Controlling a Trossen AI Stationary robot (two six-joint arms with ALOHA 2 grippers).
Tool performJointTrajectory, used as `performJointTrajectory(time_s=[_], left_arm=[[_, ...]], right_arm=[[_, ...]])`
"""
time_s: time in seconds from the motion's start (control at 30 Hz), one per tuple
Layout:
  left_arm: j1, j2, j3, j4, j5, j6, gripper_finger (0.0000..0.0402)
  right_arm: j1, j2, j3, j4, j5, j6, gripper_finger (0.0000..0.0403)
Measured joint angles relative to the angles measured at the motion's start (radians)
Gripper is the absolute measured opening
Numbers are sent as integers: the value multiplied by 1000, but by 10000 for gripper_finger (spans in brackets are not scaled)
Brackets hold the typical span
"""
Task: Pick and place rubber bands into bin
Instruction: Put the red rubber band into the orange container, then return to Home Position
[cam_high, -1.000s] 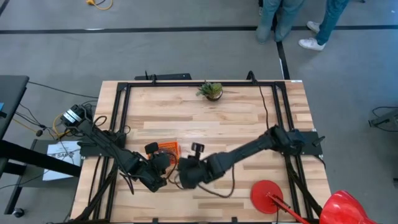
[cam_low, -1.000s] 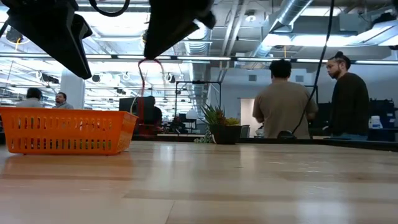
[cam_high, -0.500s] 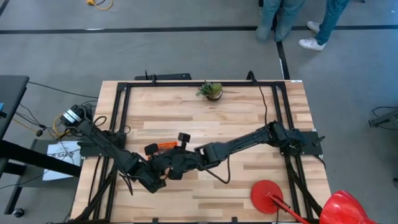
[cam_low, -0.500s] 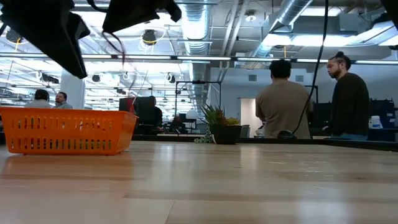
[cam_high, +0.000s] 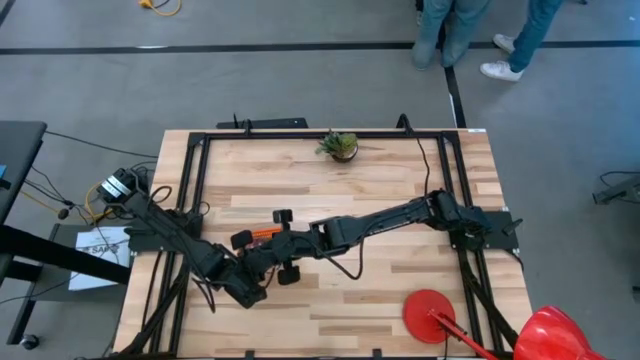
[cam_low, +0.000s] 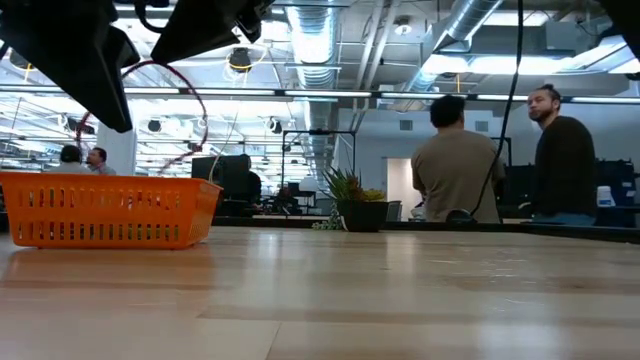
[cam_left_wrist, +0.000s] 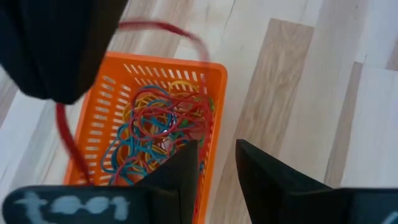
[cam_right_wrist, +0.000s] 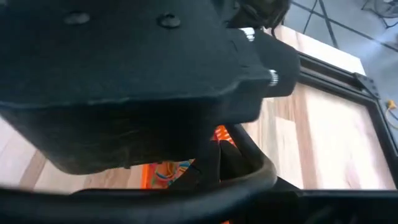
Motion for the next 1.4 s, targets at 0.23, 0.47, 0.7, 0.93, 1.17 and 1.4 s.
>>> performJointTrajectory(time_s=[0.23,0.47,0.7,0.93,1.17,1.4], left_arm=[[17,0,0,-2,34,64,98],[24,0,0,-12,-29,238,98],[25,1,0,-10,-51,156,98],[27,1,0,-64,111,-17,98],[26,-75,58,-327,83,-246,98],[12,-297,260,-645,-19,-276,98]], right_arm=[[-10,0,0,3,20,-4,15],[-7,-2,1,-13,9,-5,75],[-4,-2,2,-20,25,-7,116],[12,-49,2,-220,260,-44,127],[37,-177,2,-547,543,96,123],[100,-365,2,-746,542,128,122]])
